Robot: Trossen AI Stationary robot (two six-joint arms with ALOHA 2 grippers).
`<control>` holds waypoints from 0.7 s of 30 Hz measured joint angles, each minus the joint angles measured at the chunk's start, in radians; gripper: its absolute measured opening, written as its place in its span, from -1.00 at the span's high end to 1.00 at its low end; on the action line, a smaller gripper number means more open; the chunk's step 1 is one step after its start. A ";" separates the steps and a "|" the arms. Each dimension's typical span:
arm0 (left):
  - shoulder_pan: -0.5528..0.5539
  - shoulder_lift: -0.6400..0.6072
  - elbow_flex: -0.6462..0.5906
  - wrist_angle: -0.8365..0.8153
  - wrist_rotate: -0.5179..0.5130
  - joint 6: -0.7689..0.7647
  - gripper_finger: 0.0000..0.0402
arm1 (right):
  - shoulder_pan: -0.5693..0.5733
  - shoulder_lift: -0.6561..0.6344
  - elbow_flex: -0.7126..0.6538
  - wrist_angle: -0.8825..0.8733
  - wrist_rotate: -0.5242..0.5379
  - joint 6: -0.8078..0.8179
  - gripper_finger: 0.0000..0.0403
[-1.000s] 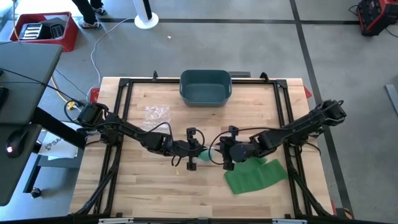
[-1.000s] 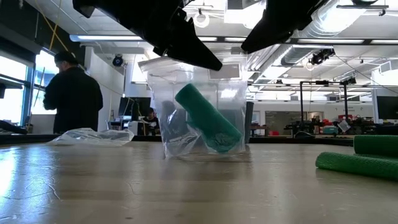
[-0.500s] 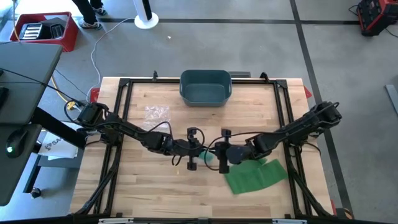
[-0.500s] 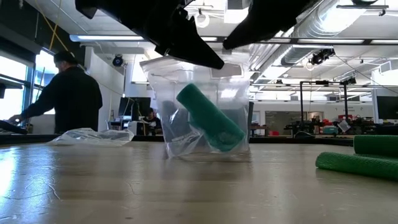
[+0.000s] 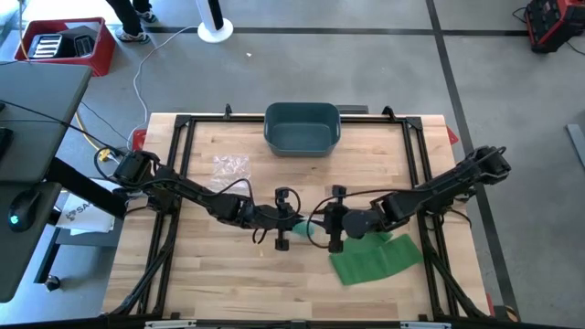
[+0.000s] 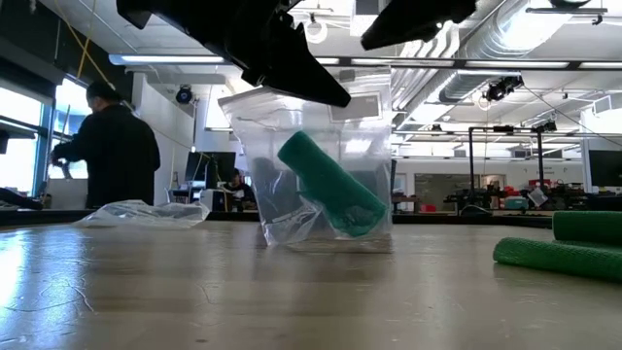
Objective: Roll bandage
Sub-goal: Close the transparent zip bag
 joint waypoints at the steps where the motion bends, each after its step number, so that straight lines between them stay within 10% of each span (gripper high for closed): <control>1: 0.000 0.000 0.000 0.000 0.000 0.000 1.00 | 0.001 -0.005 0.000 -0.017 -0.003 0.013 0.51; 9: 0.000 0.000 0.000 0.000 0.001 0.000 1.00 | 0.001 0.038 0.000 -0.066 -0.014 0.015 0.18; 21: 0.000 0.000 0.000 0.000 0.002 -0.013 0.99 | -0.006 0.063 0.000 -0.058 -0.006 0.022 0.96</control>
